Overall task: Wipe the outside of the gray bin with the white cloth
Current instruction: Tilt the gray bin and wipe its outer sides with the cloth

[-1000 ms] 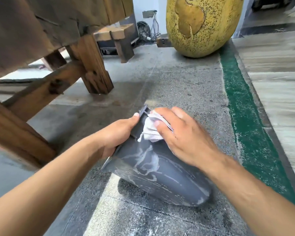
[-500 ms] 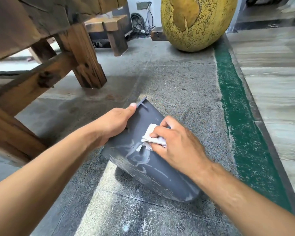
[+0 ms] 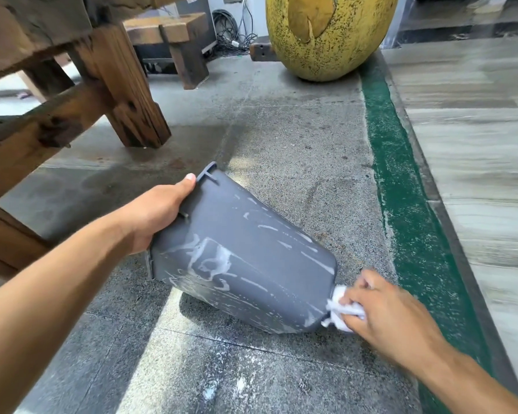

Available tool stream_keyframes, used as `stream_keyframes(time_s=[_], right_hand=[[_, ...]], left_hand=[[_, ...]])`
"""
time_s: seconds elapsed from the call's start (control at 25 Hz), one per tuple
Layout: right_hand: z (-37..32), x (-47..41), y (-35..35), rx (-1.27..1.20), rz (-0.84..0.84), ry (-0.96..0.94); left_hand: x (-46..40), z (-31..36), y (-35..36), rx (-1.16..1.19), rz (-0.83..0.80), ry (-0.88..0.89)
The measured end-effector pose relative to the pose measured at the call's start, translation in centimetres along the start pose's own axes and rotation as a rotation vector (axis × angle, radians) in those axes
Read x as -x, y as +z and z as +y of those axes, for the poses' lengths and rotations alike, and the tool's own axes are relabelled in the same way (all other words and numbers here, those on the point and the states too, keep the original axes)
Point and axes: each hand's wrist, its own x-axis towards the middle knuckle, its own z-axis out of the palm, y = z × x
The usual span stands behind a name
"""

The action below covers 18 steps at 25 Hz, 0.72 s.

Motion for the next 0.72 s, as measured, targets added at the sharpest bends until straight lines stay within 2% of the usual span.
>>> stream_keyframes(time_s=[0.08, 0.2, 0.28, 0.36, 0.48, 0.6, 0.72], right_hand=[[0.6, 0.6, -0.4, 0.014, -0.01, 0.079], [0.2, -1.0, -3.5, -0.178, 0.246, 0.196], [-2.5, -3.1, -6.4, -0.331, 0.405, 0.156], [-6.9, -5.5, -8.7, -0.44, 0.471, 0.002], [-13.5, -8.5, -10.4, -0.381, 0.443, -0.173], [-17.1, -10.6, -10.7, -0.181, 0.383, -0.184], [-17.5, -11.3, -9.6, -0.111, 0.36, -0.203]], left_hand=[[0.3, 0.1, 0.0, 0.01, -0.015, -0.003], [0.8, 0.0, -0.1, 0.079, -0.098, -0.017], [1.2, 0.1, 0.2, 0.125, -0.146, -0.015], [1.7, 0.2, 0.5, 0.148, -0.166, 0.019], [2.0, 0.2, 1.1, 0.151, -0.163, 0.104], [2.1, 0.0, 0.8, 0.151, -0.172, 0.184], [2.4, -0.4, 0.2, 0.125, -0.193, 0.198]])
